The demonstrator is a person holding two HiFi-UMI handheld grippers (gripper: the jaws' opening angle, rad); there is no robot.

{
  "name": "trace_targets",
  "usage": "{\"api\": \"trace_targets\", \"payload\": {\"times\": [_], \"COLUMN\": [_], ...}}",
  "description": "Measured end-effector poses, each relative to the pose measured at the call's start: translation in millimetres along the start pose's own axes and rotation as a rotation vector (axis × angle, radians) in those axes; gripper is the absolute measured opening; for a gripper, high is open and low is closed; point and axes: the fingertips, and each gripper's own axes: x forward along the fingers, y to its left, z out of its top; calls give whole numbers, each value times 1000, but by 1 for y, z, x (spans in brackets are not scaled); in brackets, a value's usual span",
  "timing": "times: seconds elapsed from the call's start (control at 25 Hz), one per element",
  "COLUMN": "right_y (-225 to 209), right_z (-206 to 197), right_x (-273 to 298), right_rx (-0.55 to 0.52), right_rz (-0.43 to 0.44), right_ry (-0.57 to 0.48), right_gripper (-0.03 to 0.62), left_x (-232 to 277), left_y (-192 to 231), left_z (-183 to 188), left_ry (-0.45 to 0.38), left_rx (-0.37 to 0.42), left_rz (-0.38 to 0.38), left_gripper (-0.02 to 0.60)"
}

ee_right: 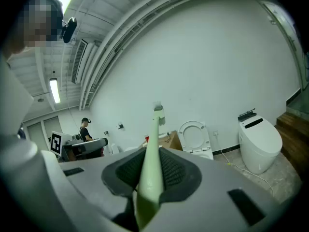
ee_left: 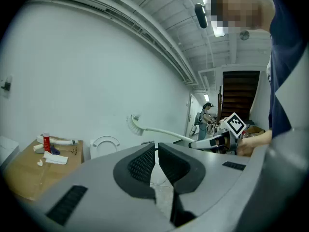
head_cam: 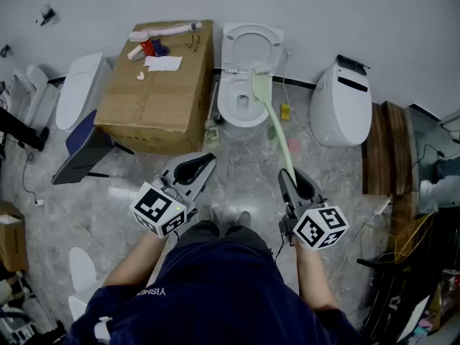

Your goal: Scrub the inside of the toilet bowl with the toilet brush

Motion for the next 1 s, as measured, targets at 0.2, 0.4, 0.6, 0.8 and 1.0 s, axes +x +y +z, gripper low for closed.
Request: {"api": "trace_targets", "payload": {"times": [0.2, 0.4, 0.6, 0.8, 1.0], "right_y": [-1, -2, 1, 0, -7], "right_z": [0, 0, 0, 0, 1], "right_x": [-4, -5, -5, -4, -6], "right_rx": [1, 2, -8, -6, -4], "right_rz": [0, 3, 16, 25, 33], "right_ry": [-2, -3, -3, -1, 0], "right_gripper": [86, 86, 86, 86, 86], "left_x": [1, 2, 1, 4, 9], "left_y": [-4, -6, -9, -9, -13], "left_z": [0, 0, -1, -1, -3], "left_ry": [-3, -4, -2, 1, 5], "left_rx": [-1, -1, -1, -2, -2], "left_rz": [-1, -2, 2, 4, 14], "left_gripper": [44, 44, 44, 44, 44]}}
